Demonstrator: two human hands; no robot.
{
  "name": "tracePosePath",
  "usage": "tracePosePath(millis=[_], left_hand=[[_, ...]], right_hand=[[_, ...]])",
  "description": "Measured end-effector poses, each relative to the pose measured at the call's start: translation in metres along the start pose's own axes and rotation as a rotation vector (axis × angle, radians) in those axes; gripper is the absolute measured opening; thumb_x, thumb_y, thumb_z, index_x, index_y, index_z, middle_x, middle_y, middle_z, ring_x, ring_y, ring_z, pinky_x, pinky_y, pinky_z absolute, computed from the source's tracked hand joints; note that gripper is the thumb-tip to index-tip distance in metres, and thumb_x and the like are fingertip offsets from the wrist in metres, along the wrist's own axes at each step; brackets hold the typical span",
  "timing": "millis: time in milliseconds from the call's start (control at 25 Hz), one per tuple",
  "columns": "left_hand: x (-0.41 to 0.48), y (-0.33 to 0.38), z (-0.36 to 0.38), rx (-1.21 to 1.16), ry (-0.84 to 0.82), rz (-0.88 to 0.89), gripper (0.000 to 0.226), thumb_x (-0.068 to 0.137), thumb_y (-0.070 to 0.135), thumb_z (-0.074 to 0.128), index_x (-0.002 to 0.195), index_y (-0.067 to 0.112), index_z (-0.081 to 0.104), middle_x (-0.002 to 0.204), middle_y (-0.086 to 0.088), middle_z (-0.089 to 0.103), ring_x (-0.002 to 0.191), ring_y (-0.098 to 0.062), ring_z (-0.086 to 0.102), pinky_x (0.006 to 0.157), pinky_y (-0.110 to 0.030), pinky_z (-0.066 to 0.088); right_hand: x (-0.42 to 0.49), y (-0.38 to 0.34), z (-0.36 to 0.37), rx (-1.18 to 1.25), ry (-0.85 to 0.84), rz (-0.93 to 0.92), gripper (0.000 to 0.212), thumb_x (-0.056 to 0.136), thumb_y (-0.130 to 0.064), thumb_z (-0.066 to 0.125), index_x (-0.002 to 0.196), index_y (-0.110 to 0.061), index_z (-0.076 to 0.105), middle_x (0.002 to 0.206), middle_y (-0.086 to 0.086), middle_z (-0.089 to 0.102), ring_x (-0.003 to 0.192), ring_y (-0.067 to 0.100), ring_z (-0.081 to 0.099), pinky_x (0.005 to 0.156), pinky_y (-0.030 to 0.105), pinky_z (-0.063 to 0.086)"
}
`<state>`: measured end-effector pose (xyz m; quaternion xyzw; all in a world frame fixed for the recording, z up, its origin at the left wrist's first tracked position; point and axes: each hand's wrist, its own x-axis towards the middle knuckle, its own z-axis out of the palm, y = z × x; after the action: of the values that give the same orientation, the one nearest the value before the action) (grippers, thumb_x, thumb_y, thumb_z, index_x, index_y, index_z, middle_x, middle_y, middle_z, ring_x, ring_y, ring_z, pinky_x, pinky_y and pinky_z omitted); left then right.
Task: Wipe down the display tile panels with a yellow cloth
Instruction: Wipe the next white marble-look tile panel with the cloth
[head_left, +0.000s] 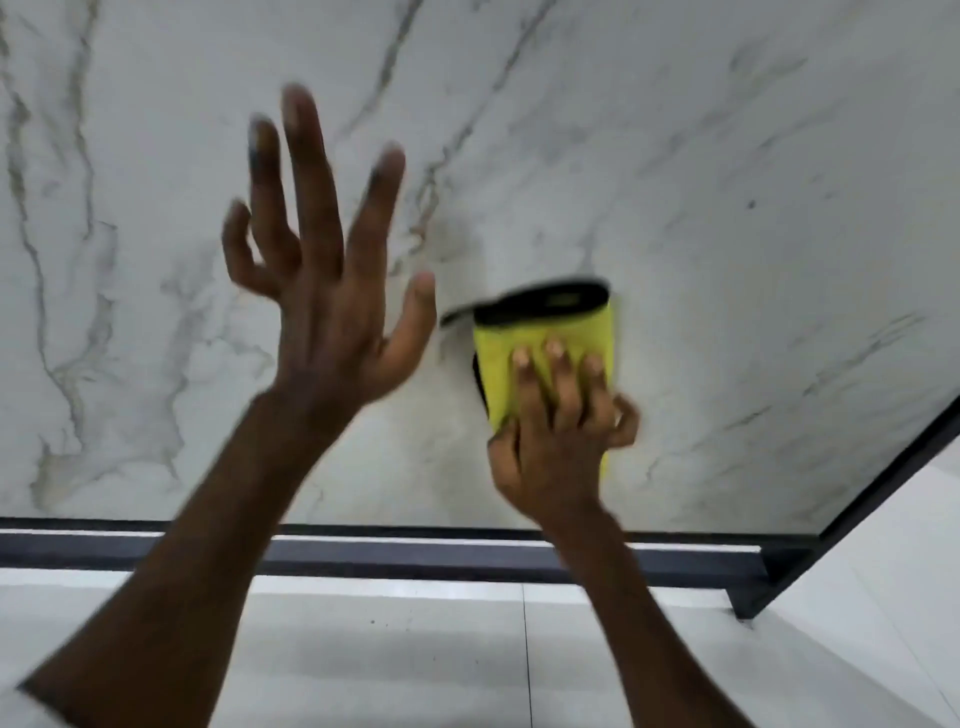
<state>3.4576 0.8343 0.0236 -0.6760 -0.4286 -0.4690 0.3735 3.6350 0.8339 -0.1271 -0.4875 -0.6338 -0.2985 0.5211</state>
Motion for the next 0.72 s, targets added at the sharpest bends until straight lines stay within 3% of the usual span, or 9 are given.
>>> tracePosePath(millis=[80, 200, 360, 520, 720], left_hand=[[0.062, -0.015, -0.003, 0.052, 0.076, -0.030, 0.064, 0.102, 0.034, 0.052, 0.158, 0.008, 0.036, 0.153, -0.050, 0.025, 0.145, -0.062, 0.023, 0.111, -0.075, 0.021], [0.091, -0.015, 0.007, 0.131, 0.036, -0.042, 0.067, 0.105, 0.041, 0.041, 0.162, 0.008, 0.028, 0.165, -0.033, 0.025, 0.152, -0.053, 0.020, 0.114, -0.070, 0.020], [0.090, -0.012, 0.007, 0.108, -0.019, -0.024, 0.069, 0.105, 0.041, 0.040, 0.164, 0.011, 0.021, 0.171, -0.014, 0.023, 0.158, -0.044, 0.014, 0.117, -0.067, 0.018], [0.109, -0.019, -0.015, 0.060, 0.021, 0.058, 0.066, 0.098, 0.038, 0.054, 0.158, 0.013, 0.042, 0.170, -0.016, 0.024, 0.158, -0.038, 0.019, 0.115, -0.064, 0.019], [0.207, -0.046, -0.041, 0.070, 0.142, 0.160, 0.063, 0.103, 0.039, 0.047, 0.159, 0.012, 0.041, 0.170, -0.014, 0.023, 0.158, -0.033, 0.023, 0.116, -0.058, 0.022]], right_hand=[[0.102, -0.003, -0.024, -0.044, 0.153, 0.003, 0.062, 0.093, -0.032, 0.036, 0.154, -0.027, 0.049, 0.161, 0.002, 0.045, 0.147, 0.030, 0.036, 0.100, 0.063, 0.037], [0.199, -0.003, -0.049, -0.114, 0.270, 0.036, 0.070, 0.082, -0.025, 0.049, 0.153, -0.021, 0.052, 0.158, 0.005, 0.048, 0.146, 0.031, 0.044, 0.099, 0.060, 0.038], [0.171, 0.006, -0.042, -0.168, 0.189, -0.059, 0.065, 0.095, -0.029, 0.037, 0.159, -0.022, 0.041, 0.168, 0.002, 0.034, 0.151, 0.033, 0.035, 0.104, 0.059, 0.033], [0.104, -0.003, -0.033, -0.210, 0.026, -0.007, 0.077, 0.081, -0.029, 0.049, 0.157, -0.023, 0.036, 0.166, 0.000, 0.029, 0.147, 0.034, 0.032, 0.100, 0.062, 0.035], [0.270, -0.042, -0.060, -0.192, 0.204, -0.034, 0.076, 0.080, -0.032, 0.050, 0.154, -0.022, 0.049, 0.162, 0.003, 0.045, 0.145, 0.032, 0.044, 0.100, 0.059, 0.034]])
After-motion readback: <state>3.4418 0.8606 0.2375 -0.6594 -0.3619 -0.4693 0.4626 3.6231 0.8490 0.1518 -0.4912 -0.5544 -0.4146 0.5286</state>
